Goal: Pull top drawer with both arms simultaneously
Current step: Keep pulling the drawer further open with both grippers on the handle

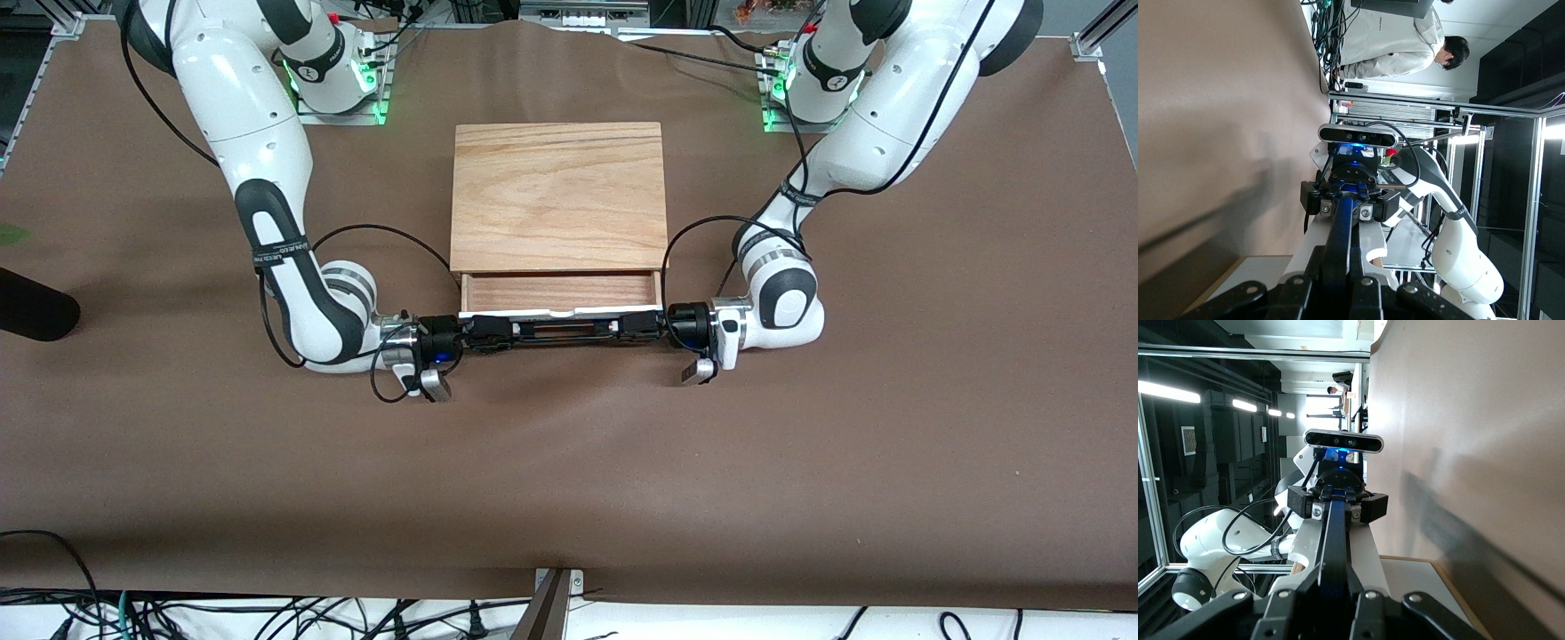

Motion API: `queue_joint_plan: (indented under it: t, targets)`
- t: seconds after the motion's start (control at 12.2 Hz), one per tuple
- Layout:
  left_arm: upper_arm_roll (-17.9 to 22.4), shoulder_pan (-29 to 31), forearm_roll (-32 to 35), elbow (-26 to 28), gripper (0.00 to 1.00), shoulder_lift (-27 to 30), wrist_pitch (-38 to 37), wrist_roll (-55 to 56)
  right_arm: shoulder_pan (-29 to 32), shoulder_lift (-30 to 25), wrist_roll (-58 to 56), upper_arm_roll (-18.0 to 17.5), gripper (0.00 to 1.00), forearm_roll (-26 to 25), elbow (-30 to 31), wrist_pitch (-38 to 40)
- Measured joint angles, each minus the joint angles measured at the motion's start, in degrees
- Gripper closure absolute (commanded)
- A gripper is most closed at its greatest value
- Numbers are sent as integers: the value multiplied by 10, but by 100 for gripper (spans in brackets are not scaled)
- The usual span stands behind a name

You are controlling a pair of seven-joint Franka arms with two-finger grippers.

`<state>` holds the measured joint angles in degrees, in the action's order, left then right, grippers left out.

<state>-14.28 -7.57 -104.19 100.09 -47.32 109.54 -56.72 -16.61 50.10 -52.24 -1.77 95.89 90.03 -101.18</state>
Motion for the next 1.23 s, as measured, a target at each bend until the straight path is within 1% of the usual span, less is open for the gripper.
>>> queue_joint_plan:
  t: [0.9,1.23]
  targets:
    - [0,0,7,1,100,5,8,7,0,1,1,0,92,0,-1,-1]
    - [-1,-1,21,3,100,17,28,23,-1,6,1,0,92,0,-9,0]
